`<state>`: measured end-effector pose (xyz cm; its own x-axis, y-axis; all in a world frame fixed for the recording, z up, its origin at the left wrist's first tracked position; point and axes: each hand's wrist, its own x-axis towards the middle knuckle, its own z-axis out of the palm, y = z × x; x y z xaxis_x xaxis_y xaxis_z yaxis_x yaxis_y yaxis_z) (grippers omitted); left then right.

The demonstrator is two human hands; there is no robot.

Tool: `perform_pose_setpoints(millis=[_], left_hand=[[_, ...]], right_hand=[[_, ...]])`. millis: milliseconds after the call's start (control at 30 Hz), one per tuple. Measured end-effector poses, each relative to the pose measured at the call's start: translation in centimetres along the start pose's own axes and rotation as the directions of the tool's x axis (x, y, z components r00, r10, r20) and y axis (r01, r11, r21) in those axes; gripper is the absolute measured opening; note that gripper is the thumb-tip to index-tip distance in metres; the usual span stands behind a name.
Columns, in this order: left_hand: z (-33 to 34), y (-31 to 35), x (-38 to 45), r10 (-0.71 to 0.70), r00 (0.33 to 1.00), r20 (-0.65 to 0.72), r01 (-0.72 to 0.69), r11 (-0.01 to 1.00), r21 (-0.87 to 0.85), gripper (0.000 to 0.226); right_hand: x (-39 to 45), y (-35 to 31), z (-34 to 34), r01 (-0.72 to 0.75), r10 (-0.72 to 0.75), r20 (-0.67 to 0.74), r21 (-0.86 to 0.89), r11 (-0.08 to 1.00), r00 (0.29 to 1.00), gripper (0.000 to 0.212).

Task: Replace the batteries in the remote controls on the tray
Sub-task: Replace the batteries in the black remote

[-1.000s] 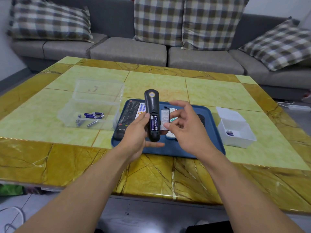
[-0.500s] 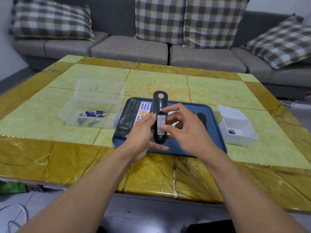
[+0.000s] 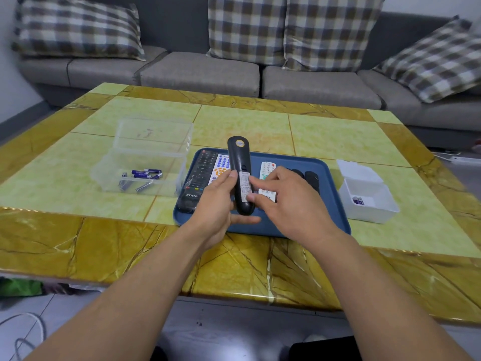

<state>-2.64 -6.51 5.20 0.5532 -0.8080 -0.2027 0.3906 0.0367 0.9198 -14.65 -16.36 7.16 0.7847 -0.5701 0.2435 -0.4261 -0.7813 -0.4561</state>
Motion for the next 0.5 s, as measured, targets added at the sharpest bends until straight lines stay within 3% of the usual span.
perform_pose_setpoints(millis=[100,233,300,400,500], left_hand=[[-0.3,0.1,0.4,0.026,0.999,-0.033,-0.025,1.000,0.012,0.030],[-0.5,-0.5,0.9,0.037,0.995,-0.097,-0.027,0.994,0.103,0.030],[-0.5,-0.6,1.2,0.044,0.989,-0.144,-0.027,0.993,0.118,0.028],[-0.3,-0.6,1.5,-0.019,0.983,-0.185,0.025,0.999,0.030,0.029],[-0.2,-1.0,1.9,-0.013,0.969,-0.245,0.024,0.999,0.045,0.032]], right_hand=[[-0.6,-0.7,0.3,-0.002,0.011,0.049,-0.172,0.985,0.999,0.030],[-0.3,-0.7,1.0,-0.093,0.090,-0.058,-0.051,0.994,0.994,0.026],[0.0,-0.8,1.4,-0.104,0.111,-0.075,0.095,0.990,0.991,0.043],[0.1,-1.8,2.5,-0.071,0.066,0.052,0.099,0.993,0.996,0.081],[0.5,-2.5,4.0,-0.121,0.118,0.033,0.149,0.981,0.993,0.084]])
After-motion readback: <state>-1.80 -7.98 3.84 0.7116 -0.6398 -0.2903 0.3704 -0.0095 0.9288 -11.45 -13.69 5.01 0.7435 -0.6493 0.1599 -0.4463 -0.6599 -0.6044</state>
